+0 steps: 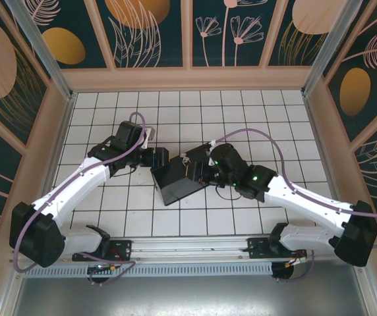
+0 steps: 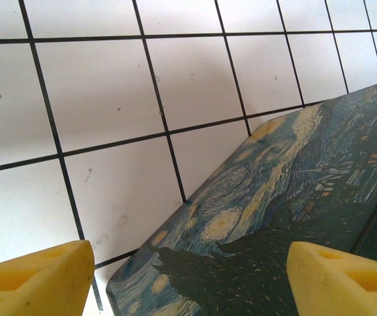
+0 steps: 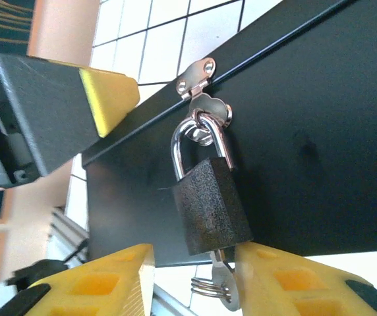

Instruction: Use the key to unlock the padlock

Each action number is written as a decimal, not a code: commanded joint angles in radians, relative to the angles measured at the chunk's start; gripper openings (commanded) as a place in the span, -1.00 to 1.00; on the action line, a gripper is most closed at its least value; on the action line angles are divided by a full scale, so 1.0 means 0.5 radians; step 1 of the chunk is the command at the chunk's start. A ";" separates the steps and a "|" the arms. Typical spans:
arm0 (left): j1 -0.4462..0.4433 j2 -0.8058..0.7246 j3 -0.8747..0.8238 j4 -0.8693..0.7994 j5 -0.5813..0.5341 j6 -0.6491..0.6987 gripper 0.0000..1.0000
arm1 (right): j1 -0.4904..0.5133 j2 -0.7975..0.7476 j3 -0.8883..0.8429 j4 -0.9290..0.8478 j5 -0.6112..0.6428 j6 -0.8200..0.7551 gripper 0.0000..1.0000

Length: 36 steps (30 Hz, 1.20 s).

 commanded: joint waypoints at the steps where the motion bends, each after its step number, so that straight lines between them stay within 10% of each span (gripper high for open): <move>1: -0.050 0.022 -0.074 -0.108 0.062 0.007 0.55 | 0.112 0.081 0.155 0.112 0.204 -0.186 -0.26; 24: -0.076 0.019 -0.134 -0.062 0.071 -0.019 0.54 | 0.295 0.179 0.355 0.205 0.459 -0.788 -0.26; 36: -0.076 0.026 -0.129 -0.042 0.059 -0.032 0.54 | 0.130 0.153 0.368 0.111 0.340 -0.606 -0.23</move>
